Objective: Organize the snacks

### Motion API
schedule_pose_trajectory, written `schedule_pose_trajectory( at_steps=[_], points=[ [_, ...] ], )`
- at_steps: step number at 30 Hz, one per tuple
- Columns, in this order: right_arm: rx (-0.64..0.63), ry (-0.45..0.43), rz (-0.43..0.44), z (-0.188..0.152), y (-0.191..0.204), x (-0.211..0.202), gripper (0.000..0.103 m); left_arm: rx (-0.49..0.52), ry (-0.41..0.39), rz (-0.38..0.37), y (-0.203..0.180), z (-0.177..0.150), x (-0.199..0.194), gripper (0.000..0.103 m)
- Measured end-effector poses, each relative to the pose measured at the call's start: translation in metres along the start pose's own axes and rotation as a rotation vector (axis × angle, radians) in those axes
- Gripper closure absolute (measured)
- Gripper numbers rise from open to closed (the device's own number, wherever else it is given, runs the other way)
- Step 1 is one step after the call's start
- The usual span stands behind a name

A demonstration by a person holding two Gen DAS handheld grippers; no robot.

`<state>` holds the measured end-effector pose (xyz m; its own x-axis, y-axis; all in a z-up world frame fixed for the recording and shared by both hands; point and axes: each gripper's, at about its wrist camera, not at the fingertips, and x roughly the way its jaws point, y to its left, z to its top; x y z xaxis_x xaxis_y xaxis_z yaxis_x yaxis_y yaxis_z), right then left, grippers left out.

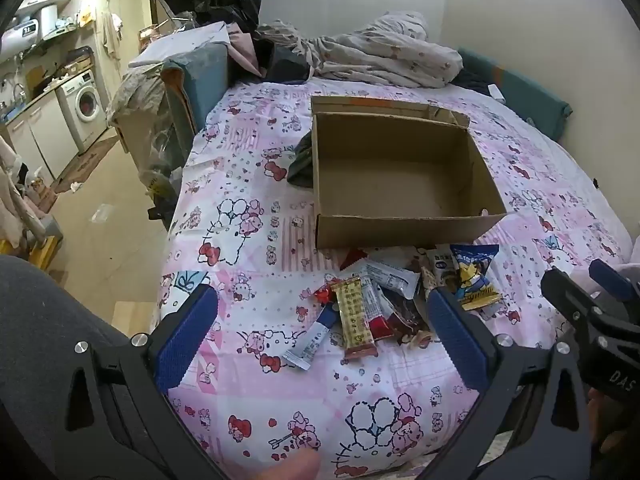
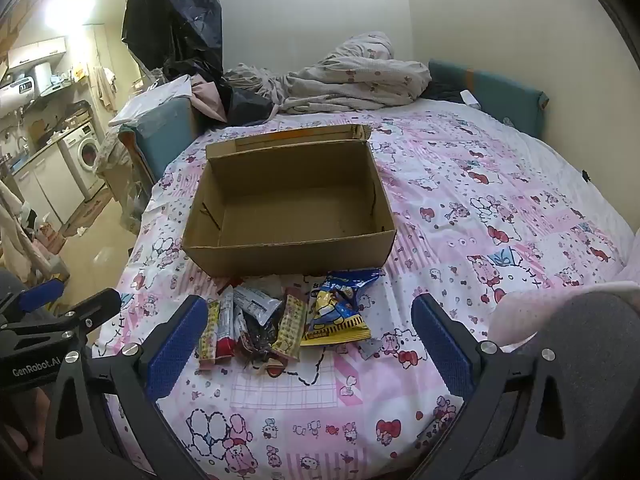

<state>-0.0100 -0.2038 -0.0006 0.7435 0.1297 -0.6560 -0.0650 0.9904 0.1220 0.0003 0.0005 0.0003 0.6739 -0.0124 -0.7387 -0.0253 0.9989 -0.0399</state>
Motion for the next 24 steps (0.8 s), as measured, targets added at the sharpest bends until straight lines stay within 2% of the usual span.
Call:
schedule_pose_trajectory(
  at_steps=[2, 4, 24],
  points=[
    [0.000, -0.004, 0.002, 0.0001, -0.0010, -0.0002, 0.000, -0.005, 0.002, -0.015, 0.0016, 0.0009, 0.0016, 0.000],
    [0.003, -0.003, 0.002, 0.0003, -0.0020, -0.0005, 0.000, 0.004, -0.032, -0.002, -0.0013, 0.0004, -0.0037, 0.000],
    [0.018, -0.004, 0.010, 0.0013, -0.0029, -0.0017, 0.000, 0.006, -0.024, -0.001, 0.0003, 0.0034, -0.0037, 0.000]
  ],
)
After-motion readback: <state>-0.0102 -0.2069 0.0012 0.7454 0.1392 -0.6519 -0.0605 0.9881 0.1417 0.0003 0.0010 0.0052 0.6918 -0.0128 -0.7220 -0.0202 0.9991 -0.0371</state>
